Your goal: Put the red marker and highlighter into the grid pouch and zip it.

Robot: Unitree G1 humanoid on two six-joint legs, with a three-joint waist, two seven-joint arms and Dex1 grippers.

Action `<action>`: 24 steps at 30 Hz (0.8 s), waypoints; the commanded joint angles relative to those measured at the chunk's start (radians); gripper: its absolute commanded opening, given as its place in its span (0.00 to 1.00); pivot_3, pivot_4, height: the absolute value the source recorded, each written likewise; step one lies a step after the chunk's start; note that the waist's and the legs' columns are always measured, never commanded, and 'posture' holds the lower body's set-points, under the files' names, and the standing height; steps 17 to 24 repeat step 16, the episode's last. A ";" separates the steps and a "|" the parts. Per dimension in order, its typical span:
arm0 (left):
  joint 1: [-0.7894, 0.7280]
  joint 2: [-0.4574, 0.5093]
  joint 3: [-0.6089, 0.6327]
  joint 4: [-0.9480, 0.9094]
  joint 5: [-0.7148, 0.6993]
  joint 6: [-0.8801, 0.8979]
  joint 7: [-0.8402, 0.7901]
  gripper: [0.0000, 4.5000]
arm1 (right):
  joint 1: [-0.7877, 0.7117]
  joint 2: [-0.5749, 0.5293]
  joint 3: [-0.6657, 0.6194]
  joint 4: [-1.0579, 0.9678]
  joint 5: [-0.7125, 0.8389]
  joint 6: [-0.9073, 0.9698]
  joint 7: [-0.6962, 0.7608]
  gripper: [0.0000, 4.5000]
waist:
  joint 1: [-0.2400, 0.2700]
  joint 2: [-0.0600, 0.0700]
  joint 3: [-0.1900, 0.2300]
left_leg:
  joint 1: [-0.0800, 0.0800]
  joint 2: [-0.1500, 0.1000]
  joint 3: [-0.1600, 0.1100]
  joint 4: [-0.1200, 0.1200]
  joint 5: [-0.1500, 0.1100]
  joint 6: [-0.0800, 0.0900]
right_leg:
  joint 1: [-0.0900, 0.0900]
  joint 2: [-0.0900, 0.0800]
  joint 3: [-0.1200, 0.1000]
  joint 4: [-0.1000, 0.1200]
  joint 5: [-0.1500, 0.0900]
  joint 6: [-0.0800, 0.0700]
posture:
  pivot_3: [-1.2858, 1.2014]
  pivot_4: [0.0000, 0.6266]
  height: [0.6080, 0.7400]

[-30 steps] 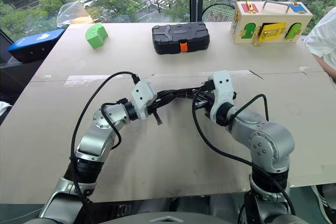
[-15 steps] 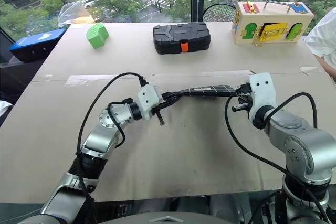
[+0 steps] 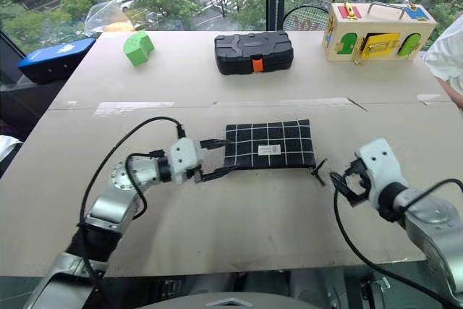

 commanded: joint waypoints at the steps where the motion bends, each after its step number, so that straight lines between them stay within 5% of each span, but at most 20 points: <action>1: 0.021 0.071 0.102 -0.098 -0.222 0.258 -0.063 0.99 | 0.108 0.002 -0.170 -0.024 0.011 -0.183 0.133 1.00 | -0.001 0.000 0.000 | 0.001 0.001 0.000 0.000 -0.001 0.001 | 0.000 0.000 0.000 0.000 0.000 0.000 | 0.52 0.24 1.00; 5: 0.202 0.196 0.231 -0.138 -0.287 0.340 -0.148 0.99 | 0.304 0.082 -0.376 -0.023 0.068 -0.404 0.321 1.00 | -0.004 0.002 0.002 | 0.004 0.002 0.001 0.000 -0.001 0.001 | 0.004 0.001 0.001 0.000 0.000 0.000 | 0.52 0.24 1.00; 10: 0.355 0.238 0.338 -0.200 -0.316 0.350 -0.179 0.99 | 0.449 0.146 -0.485 0.002 0.100 -0.618 0.464 1.00 | 0.001 0.010 0.009 | 0.015 0.006 0.003 -0.006 -0.004 0.005 | 0.014 0.003 0.002 -0.005 -0.002 0.001 | 0.52 0.24 1.00; 24: 0.466 0.216 0.398 -0.258 -0.325 0.356 -0.167 0.99 | 0.497 0.142 -0.490 0.055 0.090 -0.704 0.510 1.00 | 0.004 0.007 0.009 | 0.015 0.006 0.006 -0.004 -0.004 0.005 | 0.015 0.002 0.004 -0.005 -0.005 -0.001 | 0.52 0.24 1.00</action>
